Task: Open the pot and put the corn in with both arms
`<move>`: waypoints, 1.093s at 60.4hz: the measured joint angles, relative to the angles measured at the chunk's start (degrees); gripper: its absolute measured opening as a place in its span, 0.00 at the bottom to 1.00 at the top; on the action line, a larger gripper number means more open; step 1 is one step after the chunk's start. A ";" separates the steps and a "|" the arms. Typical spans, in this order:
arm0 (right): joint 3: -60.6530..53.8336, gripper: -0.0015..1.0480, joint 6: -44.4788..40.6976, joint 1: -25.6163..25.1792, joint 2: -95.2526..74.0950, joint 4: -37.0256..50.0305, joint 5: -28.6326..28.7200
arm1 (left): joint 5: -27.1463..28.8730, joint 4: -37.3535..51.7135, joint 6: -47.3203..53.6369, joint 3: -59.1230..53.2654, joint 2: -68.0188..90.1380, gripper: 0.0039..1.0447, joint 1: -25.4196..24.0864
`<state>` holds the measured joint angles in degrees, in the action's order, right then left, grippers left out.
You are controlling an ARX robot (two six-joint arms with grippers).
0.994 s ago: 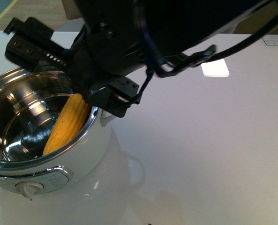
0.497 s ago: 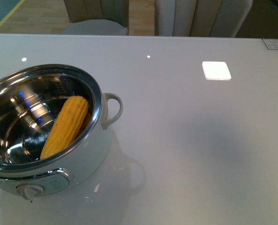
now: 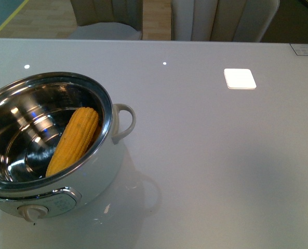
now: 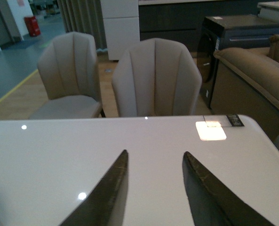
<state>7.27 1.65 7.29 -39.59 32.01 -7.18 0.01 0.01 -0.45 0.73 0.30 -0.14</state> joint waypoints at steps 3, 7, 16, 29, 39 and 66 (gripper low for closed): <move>-1.05 0.20 -0.26 -0.63 1.29 -0.85 0.76 | 0.00 0.00 0.00 0.00 0.00 0.94 0.00; -2.03 0.08 -0.59 -1.42 3.41 -1.92 1.66 | 0.02 0.00 -0.02 0.00 0.00 0.94 0.00; -3.41 0.02 -1.22 -6.82 8.00 -4.74 6.64 | 0.02 0.00 -0.02 0.00 0.00 0.94 0.00; -5.11 0.02 -1.29 -7.08 13.75 -8.90 7.04 | 0.02 0.00 -0.02 0.00 0.00 0.94 0.00; -6.29 0.02 -1.31 -7.10 16.46 -9.09 7.19 | -0.02 0.00 0.00 0.00 0.00 0.94 0.00; -6.29 0.02 -1.33 -7.10 26.45 -18.86 7.10 | 0.00 0.00 0.00 0.00 0.00 0.94 0.00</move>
<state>0.97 0.32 0.19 -13.15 13.15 -0.08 0.01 0.01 -0.45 0.73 0.30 -0.14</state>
